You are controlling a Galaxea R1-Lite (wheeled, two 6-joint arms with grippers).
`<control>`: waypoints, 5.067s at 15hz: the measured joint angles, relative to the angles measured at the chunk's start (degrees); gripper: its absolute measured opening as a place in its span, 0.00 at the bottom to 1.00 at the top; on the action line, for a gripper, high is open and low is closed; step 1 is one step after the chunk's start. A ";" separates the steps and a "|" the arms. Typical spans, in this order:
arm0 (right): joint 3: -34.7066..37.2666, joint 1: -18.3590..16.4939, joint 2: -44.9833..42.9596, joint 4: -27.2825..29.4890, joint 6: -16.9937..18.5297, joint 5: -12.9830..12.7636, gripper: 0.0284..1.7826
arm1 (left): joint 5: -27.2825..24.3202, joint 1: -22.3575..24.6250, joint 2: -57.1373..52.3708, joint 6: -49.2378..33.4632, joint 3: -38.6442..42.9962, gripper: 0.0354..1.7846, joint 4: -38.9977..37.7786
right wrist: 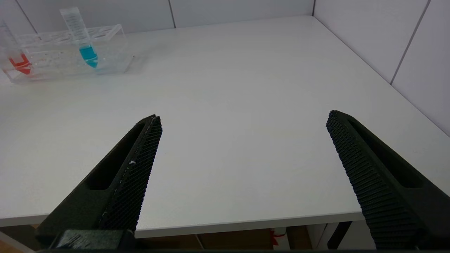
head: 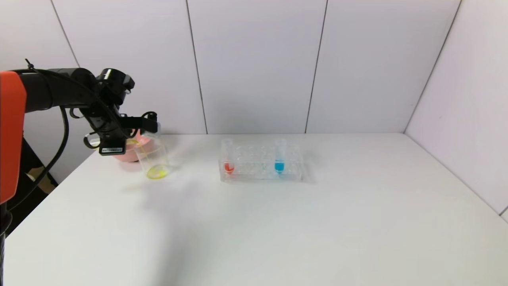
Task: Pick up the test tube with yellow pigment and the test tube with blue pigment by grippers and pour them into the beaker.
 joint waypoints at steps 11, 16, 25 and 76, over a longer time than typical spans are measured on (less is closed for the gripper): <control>0.00 0.02 0.00 -0.02 -0.02 0.00 0.96 | 1.19 -0.41 0.35 -0.13 -0.09 0.29 -1.15; 0.00 0.00 0.00 -0.02 0.01 0.00 0.96 | 2.54 -0.77 0.38 -0.22 -0.11 0.29 -1.54; 0.00 0.05 0.00 0.00 0.01 0.00 0.96 | 3.56 -1.29 0.33 -1.40 -0.11 0.29 -1.37; 0.00 0.02 0.00 0.00 0.01 0.00 0.96 | -17.03 -0.34 -4.83 -28.94 0.06 0.29 -2.23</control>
